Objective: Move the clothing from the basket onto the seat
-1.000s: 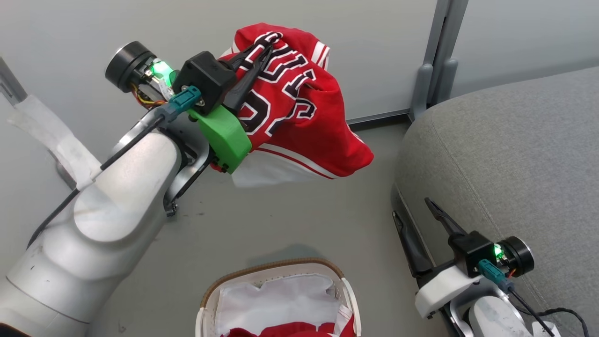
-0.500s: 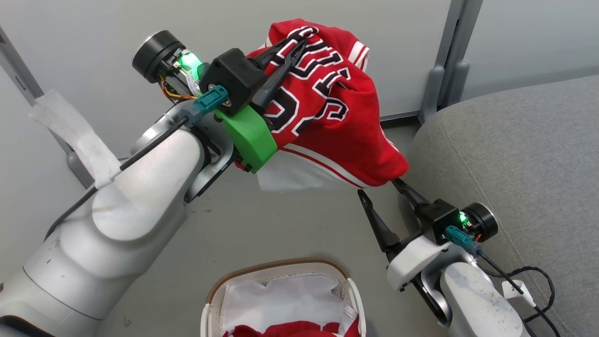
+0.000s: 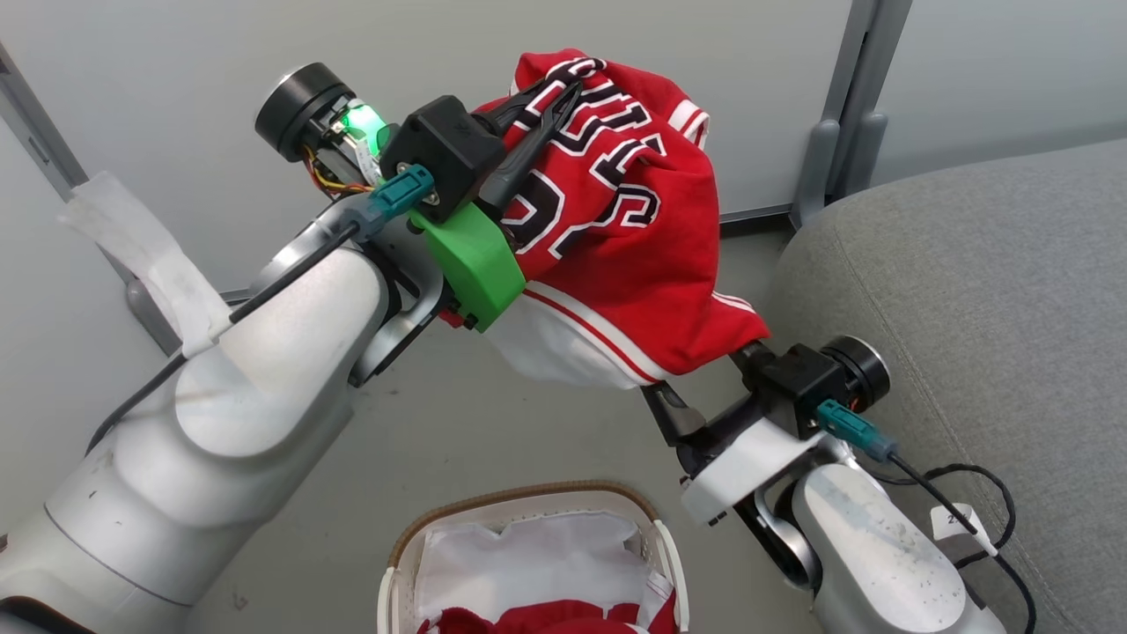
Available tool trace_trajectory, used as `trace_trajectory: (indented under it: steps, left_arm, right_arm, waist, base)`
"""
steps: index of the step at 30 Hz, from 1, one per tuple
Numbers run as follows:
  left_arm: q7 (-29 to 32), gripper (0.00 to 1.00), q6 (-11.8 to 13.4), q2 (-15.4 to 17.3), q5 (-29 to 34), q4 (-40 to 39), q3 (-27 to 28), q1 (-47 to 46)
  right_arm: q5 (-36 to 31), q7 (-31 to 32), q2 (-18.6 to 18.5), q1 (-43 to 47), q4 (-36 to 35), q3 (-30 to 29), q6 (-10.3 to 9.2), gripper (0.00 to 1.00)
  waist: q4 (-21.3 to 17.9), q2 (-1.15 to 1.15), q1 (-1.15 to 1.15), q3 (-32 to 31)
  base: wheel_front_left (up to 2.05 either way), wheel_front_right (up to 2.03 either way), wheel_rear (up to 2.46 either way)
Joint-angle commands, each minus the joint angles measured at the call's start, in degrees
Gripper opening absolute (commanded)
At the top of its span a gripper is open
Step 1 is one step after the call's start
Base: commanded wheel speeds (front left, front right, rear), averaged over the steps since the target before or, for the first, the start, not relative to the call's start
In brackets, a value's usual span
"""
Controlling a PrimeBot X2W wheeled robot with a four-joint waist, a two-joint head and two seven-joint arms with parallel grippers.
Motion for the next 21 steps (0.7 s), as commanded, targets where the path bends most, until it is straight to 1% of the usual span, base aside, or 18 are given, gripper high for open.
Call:
trace_trajectory:
  steps: [1, 3, 4, 5, 6, 7, 8, 9, 19, 21]
  left_arm:
    - [-0.02, 0.0, 0.32, 0.18, -0.36, 0.06, -0.1, 0.92]
    - [-0.09, 0.0, 0.49, 0.29, -0.46, 0.33, -0.09, 1.17]
    - [-0.18, 0.0, 0.62, 0.35, -0.6, 0.48, -0.02, 1.23]
    - [-0.26, 0.0, 0.63, 0.46, -0.74, 0.58, 0.04, 1.36]
    - [-0.33, 0.0, 0.72, 0.57, -0.91, 0.73, 0.1, 1.51]
    - [-0.43, 0.0, 0.77, 0.67, -0.99, 0.85, 0.16, 1.59]
    - [-0.42, 0.0, 0.93, 0.76, -1.13, 1.01, 0.28, 1.68]
    - [-0.52, 0.0, 1.03, 0.85, -1.27, 1.15, 0.36, 1.81]
    - [-1.31, 0.0, 1.94, 1.98, -3.06, 3.81, 1.23, 3.98]
    - [-1.16, 0.12, 2.09, 1.96, -3.85, 4.43, 1.46, 4.78]
  right_arm:
    - [0.64, -0.29, -0.16, -0.62, -1.06, 0.11, -0.07, 1.0]
    - [1.27, -0.28, -0.19, -0.71, -2.46, -0.3, -0.06, 1.0]
    - [1.46, -0.28, -0.16, -0.77, -3.22, -0.42, -0.06, 0.58]
    - [1.5, -0.28, -0.17, -0.75, -3.8, -0.65, -0.06, 0.47]
    - [1.44, -0.28, -0.18, -0.63, -4.17, -0.82, -0.06, 0.34]
    - [1.34, -0.28, -0.17, -0.57, -4.48, -0.95, -0.06, 0.29]
    - [1.16, -0.28, -0.17, -0.5, -4.87, -1.23, -0.06, 0.09]
    - [1.0, -0.29, -0.18, -0.44, -5.07, -1.42, -0.06, 0.0]
    - [-0.31, -0.28, -0.18, 1.58, -7.87, -3.45, -0.06, 0.0]
    - [-0.48, -0.29, -0.18, 2.12, -8.39, -3.83, -0.07, 0.0]
  waist:
    - [0.02, 0.0, 0.0, 0.05]
    - [0.05, 0.0, 0.0, 0.1]
    - [0.07, 0.0, 0.0, 0.13]
    - [0.08, 0.0, 0.0, 0.17]
    - [0.11, 0.0, 0.0, 0.2]
    - [0.13, 0.0, 0.0, 0.23]
    - [0.14, 0.0, 0.0, 0.26]
    - [0.16, 0.0, 0.0, 0.29]
    - [0.0, 0.0, 0.0, 0.75]
    - [-0.08, 0.0, 0.0, 0.87]
  base:
    - [0.0, 0.0, 0.0]
    - [0.0, 0.0, 0.0]
    - [0.0, 0.0, 0.0]
    - [0.0, 0.0, 0.0]
    - [0.0, 0.0, 0.0]
    - [0.0, 0.0, 0.0]
    - [0.0, 0.0, 0.0]
    - [0.0, 0.0, 0.0]
    - [0.0, 0.0, 0.0]
    - [0.0, 0.0, 0.0]
